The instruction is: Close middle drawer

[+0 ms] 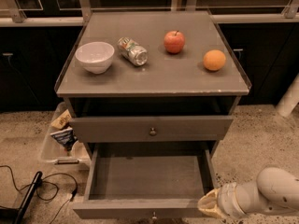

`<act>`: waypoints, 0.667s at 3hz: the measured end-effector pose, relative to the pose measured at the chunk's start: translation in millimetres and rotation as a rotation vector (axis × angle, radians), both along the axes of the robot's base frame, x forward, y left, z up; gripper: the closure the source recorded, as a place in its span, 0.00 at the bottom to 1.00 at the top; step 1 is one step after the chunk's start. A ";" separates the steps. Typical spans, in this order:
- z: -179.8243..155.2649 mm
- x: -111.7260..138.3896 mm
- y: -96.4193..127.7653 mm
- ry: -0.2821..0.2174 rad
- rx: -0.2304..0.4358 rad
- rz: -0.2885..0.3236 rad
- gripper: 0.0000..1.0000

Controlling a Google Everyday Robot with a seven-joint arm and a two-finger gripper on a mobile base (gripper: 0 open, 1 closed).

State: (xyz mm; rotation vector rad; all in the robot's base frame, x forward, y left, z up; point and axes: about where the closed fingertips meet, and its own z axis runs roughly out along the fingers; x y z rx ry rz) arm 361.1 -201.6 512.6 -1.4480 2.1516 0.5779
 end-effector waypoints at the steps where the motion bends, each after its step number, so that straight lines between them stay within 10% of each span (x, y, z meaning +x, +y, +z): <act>1: -47.2 -12.7 16.7 0.038 0.005 0.005 1.00; 2: -84.1 -15.2 29.3 0.041 0.014 0.006 1.00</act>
Offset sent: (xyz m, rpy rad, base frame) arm -0.0169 0.0422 -0.1276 0.0210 0.0414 0.0037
